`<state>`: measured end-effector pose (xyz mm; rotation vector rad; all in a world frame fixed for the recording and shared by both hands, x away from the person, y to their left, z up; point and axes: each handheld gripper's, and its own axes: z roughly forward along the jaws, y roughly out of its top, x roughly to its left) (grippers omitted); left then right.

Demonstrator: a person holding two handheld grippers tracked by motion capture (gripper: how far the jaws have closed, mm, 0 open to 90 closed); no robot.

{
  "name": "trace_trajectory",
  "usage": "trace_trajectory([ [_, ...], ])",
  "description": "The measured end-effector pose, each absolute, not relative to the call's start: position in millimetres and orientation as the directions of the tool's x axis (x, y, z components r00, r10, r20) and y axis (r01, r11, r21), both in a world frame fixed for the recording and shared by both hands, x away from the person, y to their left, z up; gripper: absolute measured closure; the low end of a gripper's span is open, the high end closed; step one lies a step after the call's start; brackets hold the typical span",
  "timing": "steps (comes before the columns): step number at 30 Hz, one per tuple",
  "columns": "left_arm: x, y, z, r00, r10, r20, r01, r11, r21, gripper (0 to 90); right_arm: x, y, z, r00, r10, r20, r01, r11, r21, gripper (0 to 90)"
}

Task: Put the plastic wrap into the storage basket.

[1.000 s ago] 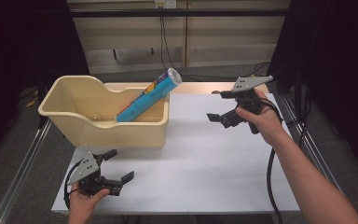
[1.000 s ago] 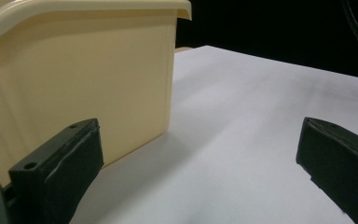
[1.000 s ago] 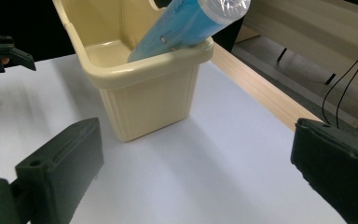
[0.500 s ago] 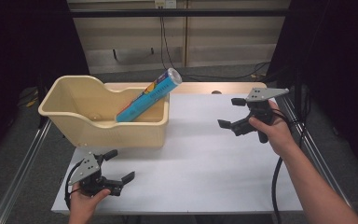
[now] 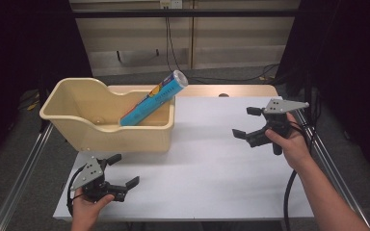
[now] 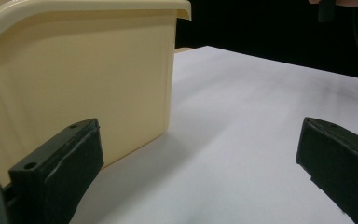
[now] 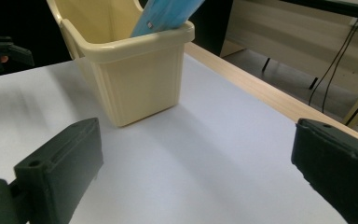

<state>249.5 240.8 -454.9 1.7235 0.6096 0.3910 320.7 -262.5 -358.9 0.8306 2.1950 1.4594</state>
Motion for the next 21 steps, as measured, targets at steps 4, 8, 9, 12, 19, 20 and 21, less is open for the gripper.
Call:
trace_trajectory([
  [4,250,240,-455,0.807,0.587,-0.062,0.188,-0.157,0.969,0.3,316,-269,-364,-0.748,0.664,0.025,0.268,0.266,0.926,1.6],
  [8,250,240,-455,0.808,0.585,-0.065,0.192,-0.157,0.969,0.3,312,-275,-369,-0.743,0.668,0.033,0.268,0.253,0.930,1.6],
  [9,250,240,-455,0.808,0.586,-0.065,0.192,-0.158,0.969,0.3,311,-276,-370,-0.741,0.670,0.034,0.269,0.251,0.930,1.6],
  [12,249,239,-455,0.808,0.586,-0.067,0.193,-0.155,0.969,0.3,307,-281,-375,-0.738,0.674,0.039,0.268,0.239,0.933,1.5],
  [19,249,240,-455,0.806,0.589,-0.062,0.187,-0.154,0.970,0.3,296,-296,-388,-0.716,0.697,0.046,0.257,0.201,0.945,1.2],
  [20,249,240,-455,0.806,0.589,-0.062,0.187,-0.154,0.970,0.3,293,-299,-390,-0.710,0.703,0.044,0.249,0.193,0.949,1.2],
  [21,249,240,-455,0.805,0.589,-0.062,0.187,-0.153,0.970,0.3,291,-301,-392,-0.705,0.708,0.049,0.251,0.185,0.950,1.1],
])
